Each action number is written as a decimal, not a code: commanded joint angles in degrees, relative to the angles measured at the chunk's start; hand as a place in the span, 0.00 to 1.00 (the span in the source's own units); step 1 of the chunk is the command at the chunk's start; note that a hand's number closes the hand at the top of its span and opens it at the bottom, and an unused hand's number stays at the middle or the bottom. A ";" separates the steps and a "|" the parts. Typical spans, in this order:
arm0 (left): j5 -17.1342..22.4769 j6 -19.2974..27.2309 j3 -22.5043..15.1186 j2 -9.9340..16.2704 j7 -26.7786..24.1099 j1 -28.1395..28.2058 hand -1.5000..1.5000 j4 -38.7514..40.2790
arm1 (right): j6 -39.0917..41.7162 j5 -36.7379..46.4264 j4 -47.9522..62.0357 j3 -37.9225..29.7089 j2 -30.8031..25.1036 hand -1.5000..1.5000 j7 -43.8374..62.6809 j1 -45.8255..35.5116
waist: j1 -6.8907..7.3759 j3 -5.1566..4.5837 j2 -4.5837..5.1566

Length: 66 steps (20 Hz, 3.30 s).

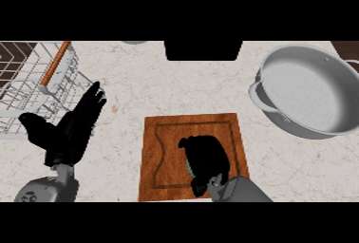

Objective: Pick the cupcake from the cutting board and place it in the pot

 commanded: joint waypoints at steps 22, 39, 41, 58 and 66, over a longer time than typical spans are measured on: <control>-0.92 -0.56 4.45 -0.81 -0.26 1.20 0.50 -0.68 | -10.77 -6.25 -1.95 -42.91 -37.21 1.00 -28.67 13.07 | -3.69 0.26 -0.32; -2.96 -0.95 1.22 -2.82 0.32 1.51 0.50 -1.14 | -5.90 -30.44 -4.10 -74.32 -49.71 1.00 -55.85 15.82 | -0.83 0.01 -0.23; -1.10 -2.59 2.46 -0.43 4.04 2.85 0.50 -6.32 | -2.51 -33.33 -4.52 -75.51 -52.05 1.00 -53.75 12.96 | -0.26 0.02 -0.26; -2.72 -3.05 3.80 -2.82 1.08 -5.06 0.50 3.46 | -6.33 -24.22 12.79 -51.47 -47.49 1.00 -36.35 -16.10 | 0.95 0.01 0.31; -1.58 -5.16 4.97 -1.64 -0.85 -0.76 0.50 2.24 | -5.67 -22.75 23.01 -48.56 -41.18 1.00 -39.74 -17.67 | 0.52 0.02 0.16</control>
